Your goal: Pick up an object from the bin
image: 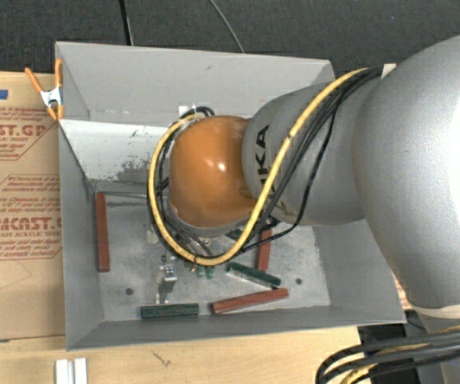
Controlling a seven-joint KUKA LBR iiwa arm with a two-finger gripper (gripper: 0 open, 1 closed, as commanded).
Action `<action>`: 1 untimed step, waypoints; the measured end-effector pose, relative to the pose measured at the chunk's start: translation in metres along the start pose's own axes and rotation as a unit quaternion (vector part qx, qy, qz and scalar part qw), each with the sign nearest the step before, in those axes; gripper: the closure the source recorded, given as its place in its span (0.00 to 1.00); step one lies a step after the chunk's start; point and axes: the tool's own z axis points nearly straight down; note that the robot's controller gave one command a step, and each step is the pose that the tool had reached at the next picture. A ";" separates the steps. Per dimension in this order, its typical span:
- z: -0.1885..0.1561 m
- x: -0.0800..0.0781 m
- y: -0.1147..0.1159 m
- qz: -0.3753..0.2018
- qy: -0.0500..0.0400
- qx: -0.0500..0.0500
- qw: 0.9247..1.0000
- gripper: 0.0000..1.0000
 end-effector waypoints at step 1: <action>0.020 0.008 -0.035 -0.064 0.000 0.000 0.998 0.00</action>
Offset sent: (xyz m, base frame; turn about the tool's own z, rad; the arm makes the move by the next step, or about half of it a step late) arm -0.0140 -0.0621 -0.0413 -0.0081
